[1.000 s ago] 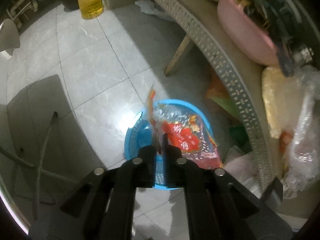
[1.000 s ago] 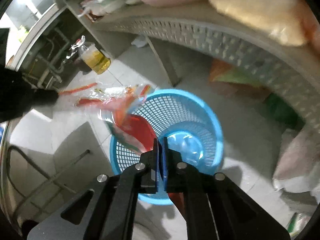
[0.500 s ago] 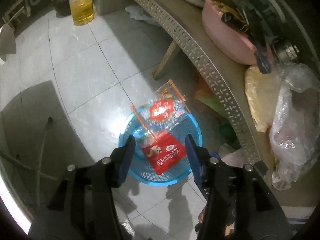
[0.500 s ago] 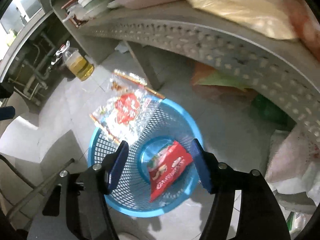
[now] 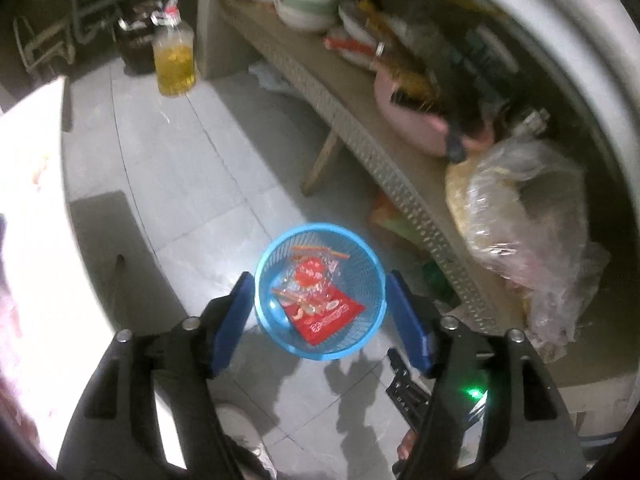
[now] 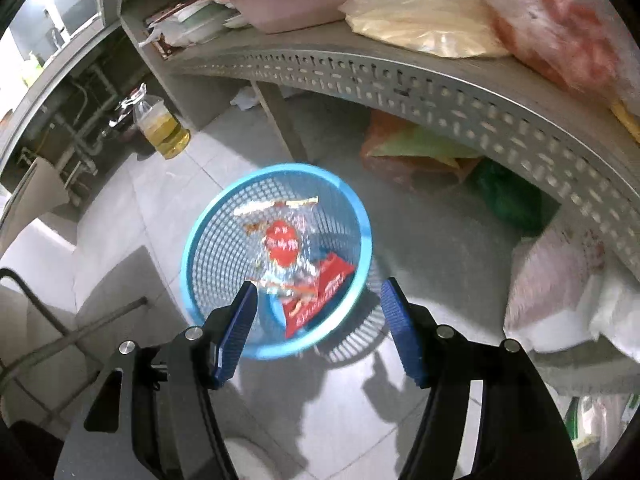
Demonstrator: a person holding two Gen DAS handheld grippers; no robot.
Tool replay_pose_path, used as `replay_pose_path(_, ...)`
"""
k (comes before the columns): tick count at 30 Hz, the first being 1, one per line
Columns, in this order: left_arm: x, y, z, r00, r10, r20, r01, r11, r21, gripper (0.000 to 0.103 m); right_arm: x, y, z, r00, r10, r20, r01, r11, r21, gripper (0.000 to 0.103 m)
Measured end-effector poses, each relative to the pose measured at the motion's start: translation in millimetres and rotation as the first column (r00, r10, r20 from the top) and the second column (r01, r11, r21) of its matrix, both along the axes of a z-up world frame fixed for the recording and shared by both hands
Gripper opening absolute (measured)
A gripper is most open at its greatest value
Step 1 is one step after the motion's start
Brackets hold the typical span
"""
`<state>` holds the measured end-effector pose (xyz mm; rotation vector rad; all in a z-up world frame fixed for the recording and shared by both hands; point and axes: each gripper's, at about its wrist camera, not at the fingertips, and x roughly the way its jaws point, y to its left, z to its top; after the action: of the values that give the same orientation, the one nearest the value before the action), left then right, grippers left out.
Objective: Collect trash
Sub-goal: 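Withdraw the right tool from the wastebasket back toward the table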
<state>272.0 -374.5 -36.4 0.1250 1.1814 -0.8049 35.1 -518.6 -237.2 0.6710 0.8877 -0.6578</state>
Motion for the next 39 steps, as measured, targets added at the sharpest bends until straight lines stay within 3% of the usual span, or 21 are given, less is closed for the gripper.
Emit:
replay_pose_path(4,-21.4,41.8,32.3,0.999,0.002,0.053,0.002,0.997,-0.072,0.072,-19.2,25.5,19.2,1.000,0.010,0.011,-0.009,1.000,-0.013,0.070)
replay_pose_path(8,-47.3,82.3,46.6,0.997,-0.006,0.083,0.014,0.995,-0.094,0.076,-35.9,52.5,48.6,0.999,0.034,0.021,-0.033,0.997,-0.064,0.077)
replay_pose_path(14,-86.3,135.6,43.1,0.999,-0.049,0.016,0.050,0.993,-0.107,0.084,-57.9,85.3,91.8,0.998,0.057,0.005,-0.055,0.981,-0.184,0.092)
replay_pose_path(17,-102.7,156.8,40.9,0.998,-0.060,0.015,0.061,0.991,-0.121,0.084,-66.2,96.5,109.6,0.998,0.061,-0.014,-0.062,0.971,-0.233,0.094)
replay_pose_path(21,-119.5,184.4,43.2,1.000,0.001,0.030,0.004,0.984,-0.177,0.088,-72.2,108.5,129.7,0.997,0.040,-0.069,-0.060,0.945,-0.322,0.096)
replay_pose_path(28,-139.0,207.6,56.5,0.992,0.053,0.115,-0.028,0.978,-0.207,0.092,-75.8,135.1,160.5,0.987,0.083,-0.140,-0.138,0.883,-0.449,0.096)
replay_pose_path(30,-143.3,215.3,59.5,0.988,0.064,0.138,-0.035,0.979,-0.202,0.093,-78.1,143.2,170.7,0.988,0.096,-0.120,-0.142,0.865,-0.482,0.096)
replay_pose_path(35,-146.0,238.0,60.4,0.982,0.117,0.149,-0.084,0.974,-0.211,0.094,-92.0,166.8,194.3,0.983,0.179,0.045,-0.134,0.859,-0.494,0.096)
replay_pose_path(39,-150.6,262.4,60.2,0.978,0.164,0.133,-0.126,0.959,-0.255,0.094,-89.7,185.3,207.2,0.973,0.225,0.056,-0.165,0.840,-0.517,0.096)
